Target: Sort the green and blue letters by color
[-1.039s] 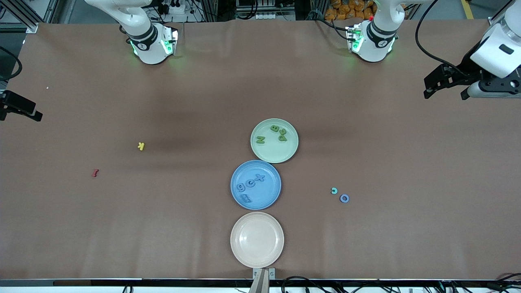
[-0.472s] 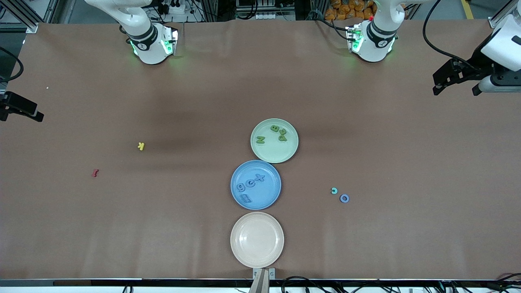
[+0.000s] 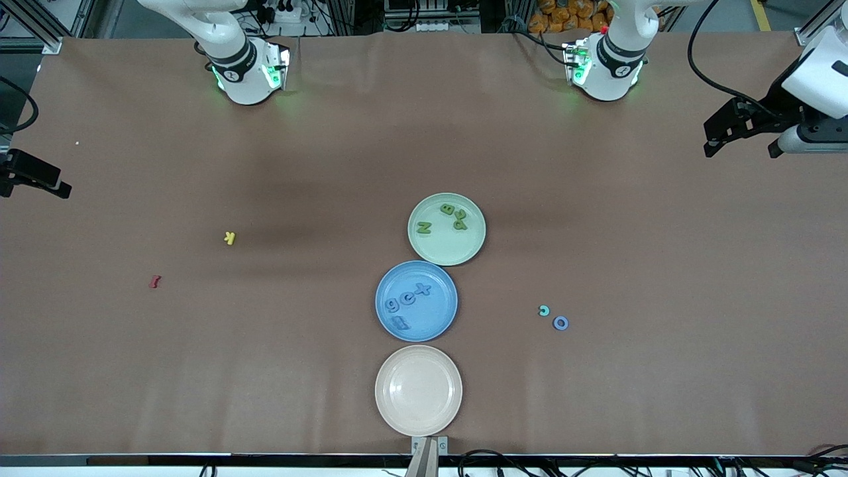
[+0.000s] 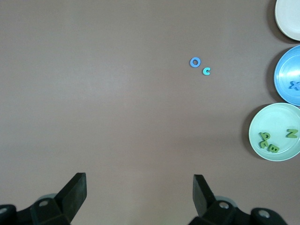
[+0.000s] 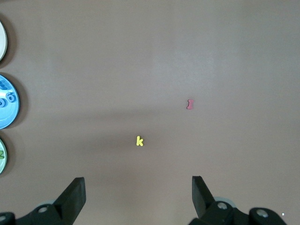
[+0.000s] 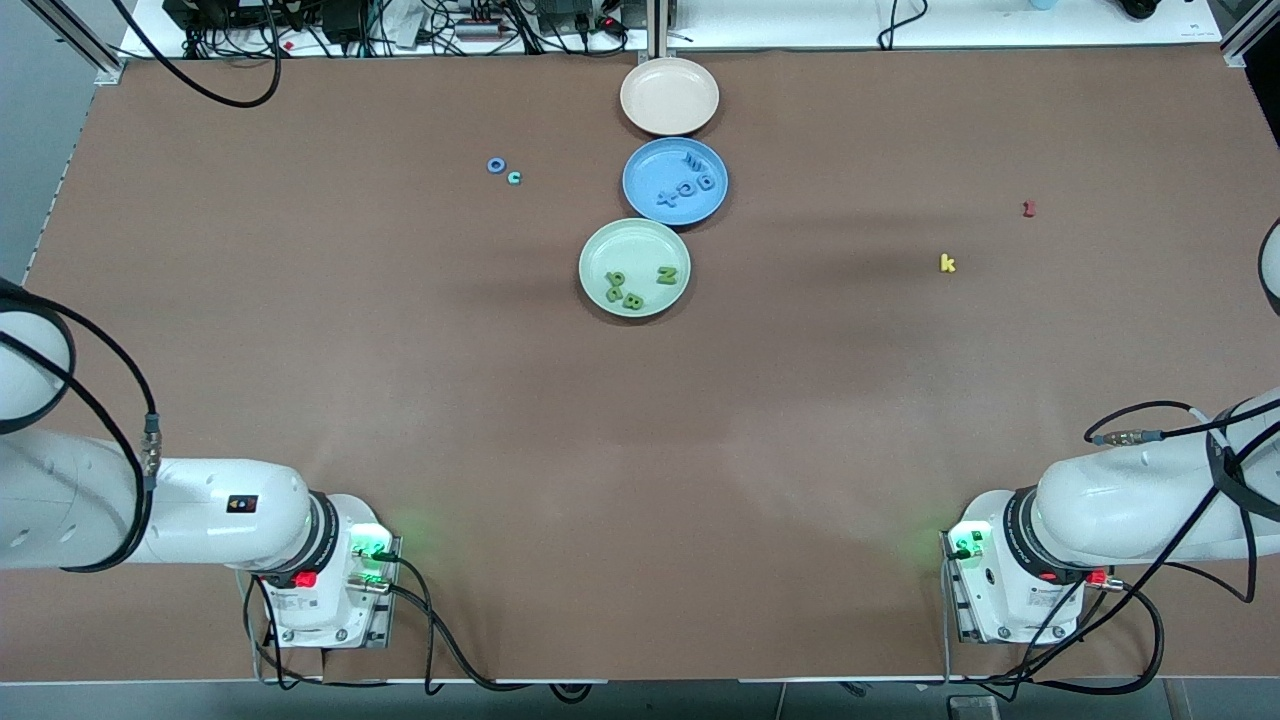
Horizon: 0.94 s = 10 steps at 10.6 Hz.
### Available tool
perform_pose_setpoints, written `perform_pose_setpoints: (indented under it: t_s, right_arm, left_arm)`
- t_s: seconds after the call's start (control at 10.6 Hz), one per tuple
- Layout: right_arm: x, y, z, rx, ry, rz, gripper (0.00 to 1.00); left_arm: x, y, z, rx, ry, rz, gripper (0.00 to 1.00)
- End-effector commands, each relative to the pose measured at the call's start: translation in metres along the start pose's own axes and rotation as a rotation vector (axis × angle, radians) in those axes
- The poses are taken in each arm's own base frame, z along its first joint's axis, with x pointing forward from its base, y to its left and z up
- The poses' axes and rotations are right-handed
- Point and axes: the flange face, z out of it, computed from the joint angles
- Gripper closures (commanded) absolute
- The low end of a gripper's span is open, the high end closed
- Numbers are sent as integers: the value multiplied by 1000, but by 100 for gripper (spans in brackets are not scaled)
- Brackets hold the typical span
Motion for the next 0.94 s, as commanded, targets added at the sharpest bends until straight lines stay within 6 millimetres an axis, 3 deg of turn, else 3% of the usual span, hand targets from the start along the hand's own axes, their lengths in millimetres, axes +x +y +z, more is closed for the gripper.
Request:
perform_pose_setpoints:
  t_s: [0.0,0.85]
  right_arm:
    - [-2,2,-1,7,-3,1,0]
    - [-1,3,-1,5,0,4,0]
  left_arm:
    - [5,1,1,11,-16,27,0]
    - [2,5,-1,9,-25,33,0]
